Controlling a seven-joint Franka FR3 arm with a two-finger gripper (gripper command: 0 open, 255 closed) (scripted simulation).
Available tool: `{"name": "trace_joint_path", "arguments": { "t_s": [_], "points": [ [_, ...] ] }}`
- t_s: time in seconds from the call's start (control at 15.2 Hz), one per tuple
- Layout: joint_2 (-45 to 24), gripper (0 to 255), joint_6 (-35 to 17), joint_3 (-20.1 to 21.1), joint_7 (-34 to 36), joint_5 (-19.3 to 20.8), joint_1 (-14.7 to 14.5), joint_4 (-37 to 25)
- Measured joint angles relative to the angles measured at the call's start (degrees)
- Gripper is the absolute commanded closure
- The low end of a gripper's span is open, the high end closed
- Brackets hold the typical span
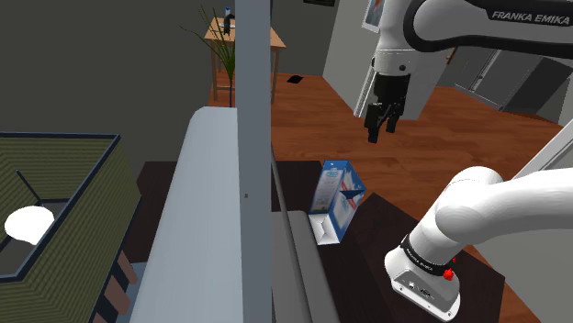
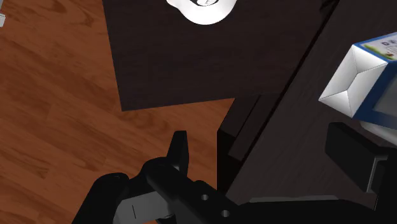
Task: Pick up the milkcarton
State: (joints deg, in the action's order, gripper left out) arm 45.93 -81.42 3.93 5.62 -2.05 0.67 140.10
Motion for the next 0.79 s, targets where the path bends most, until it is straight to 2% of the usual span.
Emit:
{"name": "trace_joint_path", "arguments": {
  "t_s": [0.13,0.26,0.46,0.79],
  "points": [
    [0.40,0,-0.24,0.74,1.27,-0.76,-0.02,0.38],
    [1.52,0,-0.92,3.07,5.61,-3.17,0.04,1.21],
    [4.10,0,-2.14,7.43,13.54,-7.67,0.01,3.04],
    [3.84,0,-5.84,16.42,28.04,-15.51,0.40,2.33]
  ]
}}
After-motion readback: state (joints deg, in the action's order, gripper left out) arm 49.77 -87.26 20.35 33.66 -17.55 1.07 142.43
